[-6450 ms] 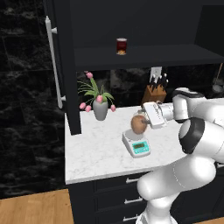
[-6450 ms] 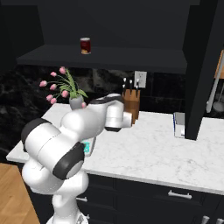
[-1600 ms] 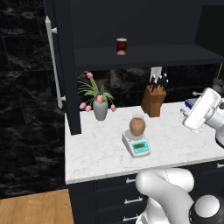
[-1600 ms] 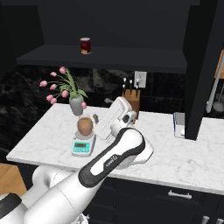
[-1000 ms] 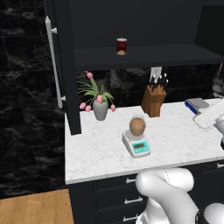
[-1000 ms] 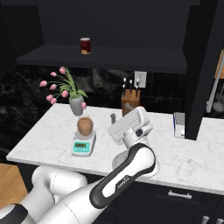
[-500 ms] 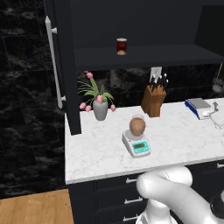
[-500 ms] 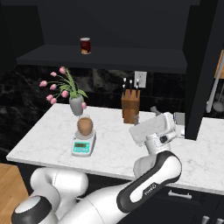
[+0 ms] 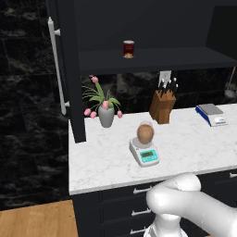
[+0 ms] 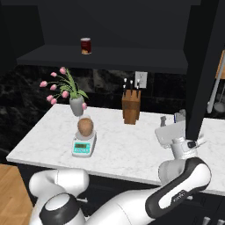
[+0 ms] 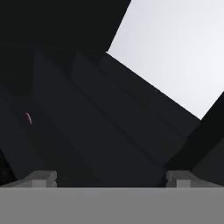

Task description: Pick the honey bottle and place it on the digital scale for weighing, and close the cabinet.

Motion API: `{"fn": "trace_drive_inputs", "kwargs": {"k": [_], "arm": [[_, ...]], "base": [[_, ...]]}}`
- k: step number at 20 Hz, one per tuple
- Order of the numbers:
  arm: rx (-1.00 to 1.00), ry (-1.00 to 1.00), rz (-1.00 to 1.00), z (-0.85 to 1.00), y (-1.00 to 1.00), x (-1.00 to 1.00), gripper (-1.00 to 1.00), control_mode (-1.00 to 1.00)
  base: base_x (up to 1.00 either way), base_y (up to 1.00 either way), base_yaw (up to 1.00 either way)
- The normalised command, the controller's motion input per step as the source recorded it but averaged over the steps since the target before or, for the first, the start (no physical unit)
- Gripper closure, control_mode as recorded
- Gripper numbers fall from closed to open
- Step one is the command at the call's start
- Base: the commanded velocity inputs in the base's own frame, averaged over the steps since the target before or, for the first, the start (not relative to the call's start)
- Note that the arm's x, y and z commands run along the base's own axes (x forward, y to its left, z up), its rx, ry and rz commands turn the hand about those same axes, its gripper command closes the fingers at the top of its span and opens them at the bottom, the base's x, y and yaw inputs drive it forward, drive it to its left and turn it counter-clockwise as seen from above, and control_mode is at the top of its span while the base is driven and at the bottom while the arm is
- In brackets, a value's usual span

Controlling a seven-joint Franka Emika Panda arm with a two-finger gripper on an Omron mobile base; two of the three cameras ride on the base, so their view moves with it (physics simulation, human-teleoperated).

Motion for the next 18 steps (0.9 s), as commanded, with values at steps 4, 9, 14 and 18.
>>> {"fn": "trace_drive_inputs", "kwargs": {"k": [4,9,14,18], "arm": [[0.0,0.0,-0.18,0.01,-0.75,0.0,-1.0,-1.0],[0.0,0.04,-0.19,0.0,-0.75,0.0,-1.0,-1.0],[-0.02,-0.03,-0.19,0.41,-0.5,-0.01,-1.0,-1.0],[-0.09,-0.1,-0.19,0.66,-0.24,-0.08,-1.0,-1.0]], "base": [[0.0,0.0,0.0],[0.0,0.0,0.0],[0.0,0.0,0.0],[0.0,0.0,0.0]]}}
